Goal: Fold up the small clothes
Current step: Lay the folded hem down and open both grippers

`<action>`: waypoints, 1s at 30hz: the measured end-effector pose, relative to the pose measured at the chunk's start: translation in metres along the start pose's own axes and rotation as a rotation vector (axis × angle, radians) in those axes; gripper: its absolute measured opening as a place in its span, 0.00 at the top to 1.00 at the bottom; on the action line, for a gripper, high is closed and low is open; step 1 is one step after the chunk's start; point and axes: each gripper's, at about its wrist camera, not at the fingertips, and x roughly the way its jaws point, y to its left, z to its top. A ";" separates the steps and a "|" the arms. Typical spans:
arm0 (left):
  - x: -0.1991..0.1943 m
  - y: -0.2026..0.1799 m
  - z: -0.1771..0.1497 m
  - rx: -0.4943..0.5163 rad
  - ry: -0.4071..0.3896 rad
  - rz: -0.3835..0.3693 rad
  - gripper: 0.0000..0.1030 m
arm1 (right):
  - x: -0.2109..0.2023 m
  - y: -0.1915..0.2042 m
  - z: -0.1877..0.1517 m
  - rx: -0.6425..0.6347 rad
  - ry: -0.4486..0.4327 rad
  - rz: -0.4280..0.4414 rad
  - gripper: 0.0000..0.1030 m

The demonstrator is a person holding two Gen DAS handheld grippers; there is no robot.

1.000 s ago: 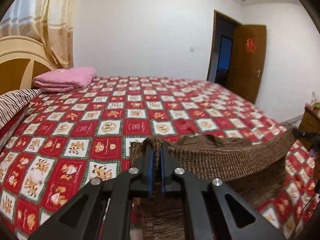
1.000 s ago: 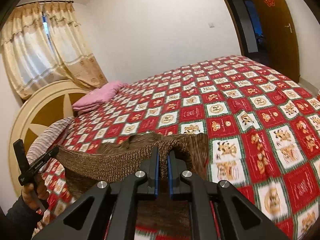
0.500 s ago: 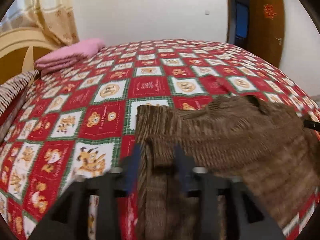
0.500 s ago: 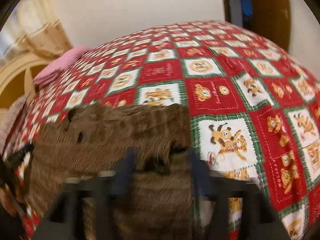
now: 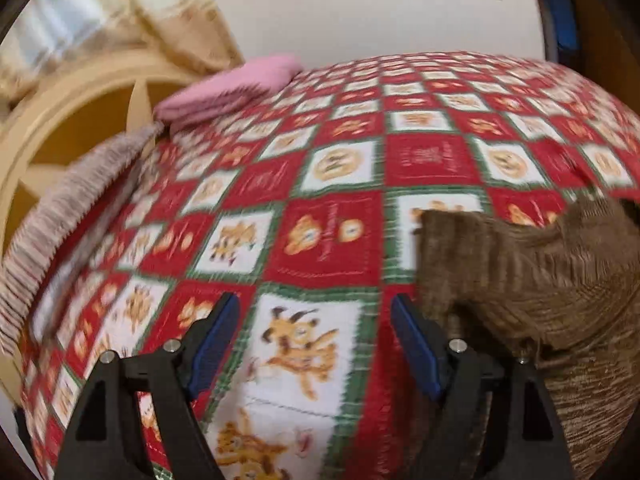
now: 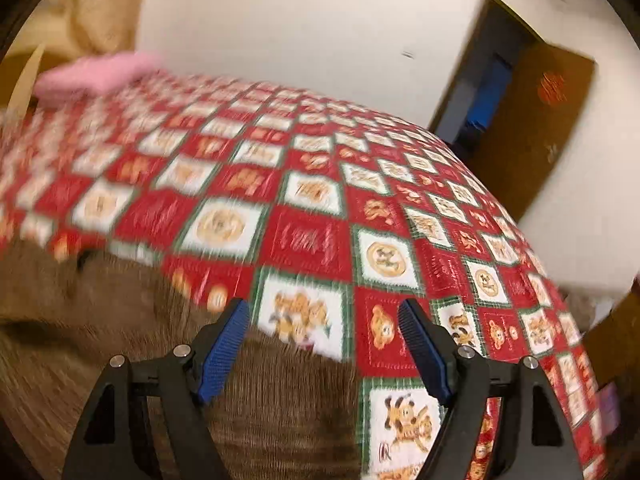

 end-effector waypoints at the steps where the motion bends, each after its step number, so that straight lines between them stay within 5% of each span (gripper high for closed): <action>1: -0.001 0.006 -0.005 -0.009 0.002 -0.018 0.22 | -0.002 -0.005 -0.003 0.018 0.005 0.020 0.25; 11: -0.042 0.014 -0.041 0.021 -0.052 -0.099 0.20 | -0.027 -0.036 -0.083 0.080 0.029 0.116 0.25; 15: -0.071 -0.026 -0.040 0.210 -0.097 -0.172 0.04 | -0.042 -0.039 -0.094 0.069 -0.050 0.090 0.25; 20: -0.073 -0.083 -0.033 0.407 -0.102 -0.177 0.02 | -0.027 -0.047 -0.112 0.103 -0.080 -0.034 0.25; 24: -0.035 -0.107 -0.006 0.448 -0.121 0.039 0.01 | -0.032 -0.057 -0.117 0.156 -0.117 -0.050 0.25; 27: -0.007 -0.078 0.026 0.301 -0.121 0.223 0.00 | -0.040 -0.059 -0.120 0.165 -0.164 -0.038 0.25; 30: 0.012 -0.042 0.035 0.183 -0.017 0.195 0.00 | -0.043 -0.065 -0.123 0.195 -0.189 -0.022 0.25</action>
